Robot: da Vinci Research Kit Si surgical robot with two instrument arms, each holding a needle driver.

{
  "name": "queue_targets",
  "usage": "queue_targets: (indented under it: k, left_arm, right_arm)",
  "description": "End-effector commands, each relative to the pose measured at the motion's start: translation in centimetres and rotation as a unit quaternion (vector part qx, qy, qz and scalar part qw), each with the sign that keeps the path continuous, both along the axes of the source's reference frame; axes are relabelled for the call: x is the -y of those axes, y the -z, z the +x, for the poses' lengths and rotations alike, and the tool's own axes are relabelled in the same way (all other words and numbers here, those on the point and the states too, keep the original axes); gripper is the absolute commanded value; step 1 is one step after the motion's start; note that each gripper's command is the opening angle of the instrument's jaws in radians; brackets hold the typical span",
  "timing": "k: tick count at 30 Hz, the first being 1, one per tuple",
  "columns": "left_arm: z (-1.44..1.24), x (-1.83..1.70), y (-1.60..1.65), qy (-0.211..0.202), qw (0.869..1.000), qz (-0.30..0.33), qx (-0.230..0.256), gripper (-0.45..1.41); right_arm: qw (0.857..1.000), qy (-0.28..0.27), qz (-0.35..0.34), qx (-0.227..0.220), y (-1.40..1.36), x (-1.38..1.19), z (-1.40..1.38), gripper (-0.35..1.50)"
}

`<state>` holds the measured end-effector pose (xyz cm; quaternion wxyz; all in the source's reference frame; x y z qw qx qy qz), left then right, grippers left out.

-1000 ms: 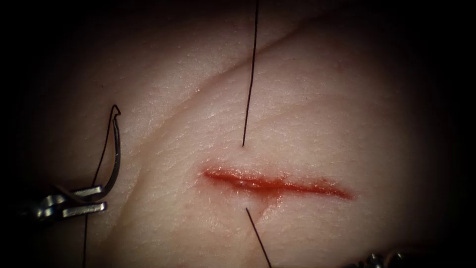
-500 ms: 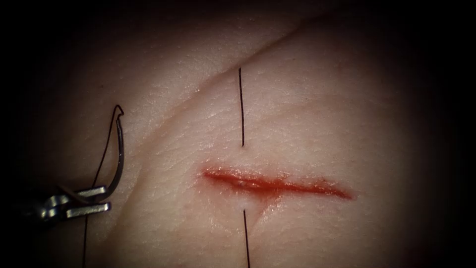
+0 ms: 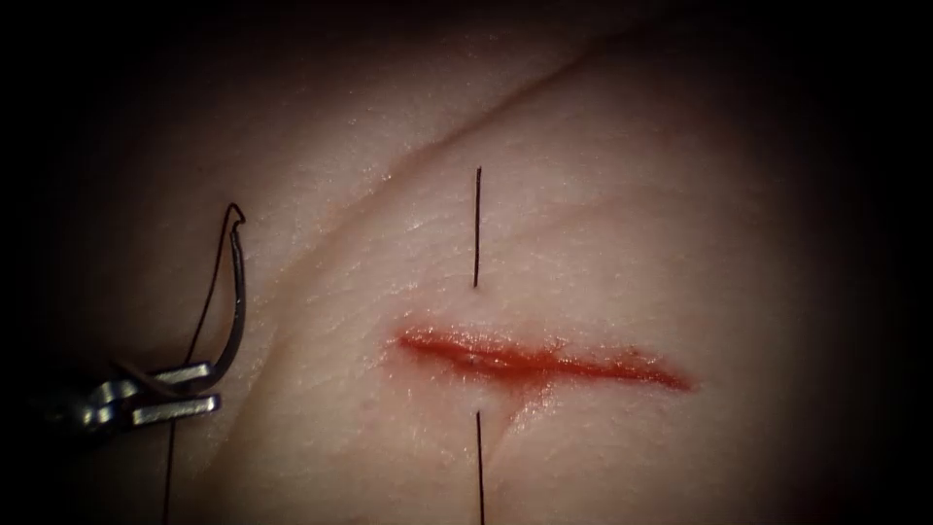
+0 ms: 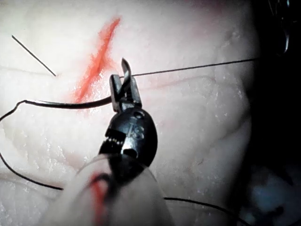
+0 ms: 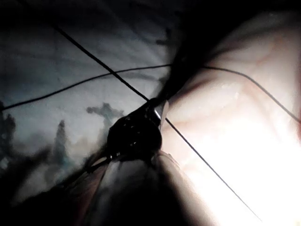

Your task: Wound Closure

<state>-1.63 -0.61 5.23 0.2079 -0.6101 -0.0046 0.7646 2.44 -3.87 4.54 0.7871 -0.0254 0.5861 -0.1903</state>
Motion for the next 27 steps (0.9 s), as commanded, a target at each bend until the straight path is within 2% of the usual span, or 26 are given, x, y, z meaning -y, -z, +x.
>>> queue_targets:
  k: [1, 2, 3, 4, 6, 10, 13, 14, 16, 18, 20, 21, 22, 24, 27]
  left_arm:
    - [-0.05, 0.06, -0.06, -0.001, 1.0, 0.001, 0.0, -0.45]
    - [-0.05, 0.06, -0.06, -0.001, 1.0, 0.001, 0.0, -0.45]
    - [-0.05, 0.06, -0.06, -0.001, 1.0, 0.001, 0.0, -0.45]
    - [-0.05, 0.06, -0.06, -0.001, 1.0, 0.001, 0.0, -0.45]
    - [-0.05, 0.06, -0.06, -0.001, 1.0, 0.0, 0.0, -0.45]
    - [-0.05, 0.08, -0.07, -0.001, 1.0, 0.0, 0.0, -0.45]
    - [-0.04, 0.08, -0.07, -0.001, 1.0, 0.0, 0.0, -0.45]
    - [-0.05, 0.07, -0.07, -0.001, 1.0, 0.0, 0.0, -0.45]
    - [-0.06, 0.07, -0.08, -0.001, 1.0, 0.0, 0.0, -0.45]
    - [-0.08, 0.09, -0.08, 0.0, 1.0, -0.001, -0.001, -0.45]
    - [-0.09, 0.1, -0.09, 0.0, 1.0, -0.002, 0.0, -0.45]
    - [-0.09, 0.09, -0.09, 0.0, 1.0, -0.002, 0.0, -0.45]
    - [-0.08, 0.09, -0.1, 0.0, 1.0, 0.001, 0.002, -0.45]
    - [-0.08, 0.1, -0.1, 0.0, 1.0, 0.001, 0.001, -0.45]
    - [-0.07, 0.12, -0.1, -0.001, 1.0, 0.0, 0.001, -0.45]
  right_arm:
    - [1.0, -0.02, 0.01, 0.002, -0.08, -0.04, 0.05, 0.83]
    - [0.998, -0.067, 0.012, 0.012, -0.13, -0.19, 0.03, 1.38]
    - [0.996, -0.084, 0.012, 0.016, -0.16, -0.27, 0.01, 1.41]
    - [0.995, -0.096, 0.013, 0.023, -0.21, -0.4, -0.02, 1.43]
    - [0.995, -0.099, 0.014, 0.031, -0.26, -0.48, -0.03, 1.45]
    - [0.987, -0.125, 0.005, 0.103, -0.59, -1.13, -0.14, 1.48]
    - [0.981, -0.145, 0.003, 0.128, -0.73, -1.47, -0.2, 1.48]
    - [0.977, -0.173, 0.031, 0.123, -0.8, -1.71, -0.23, 1.43]
    - [0.963, -0.231, 0.086, 0.113, -0.89, -1.97, -0.26, 1.35]
    - [0.946, -0.258, 0.164, 0.105, -0.98, -2.2, -0.24, 1.2]
    - [0.934, -0.27, 0.204, 0.112, -1.07, -2.35, -0.2, 1.01]
    - [0.922, -0.283, 0.237, 0.118, -1.19, -2.5, -0.13, 0.98]
    - [0.9, -0.303, 0.292, 0.118, -1.36, -2.66, 0.01, 1.1]
    - [0.895, -0.309, 0.299, 0.12, -1.45, -2.74, 0.09, 1.36]
    - [0.896, -0.305, 0.298, 0.12, -1.5, -2.71, 0.15, 1.4]
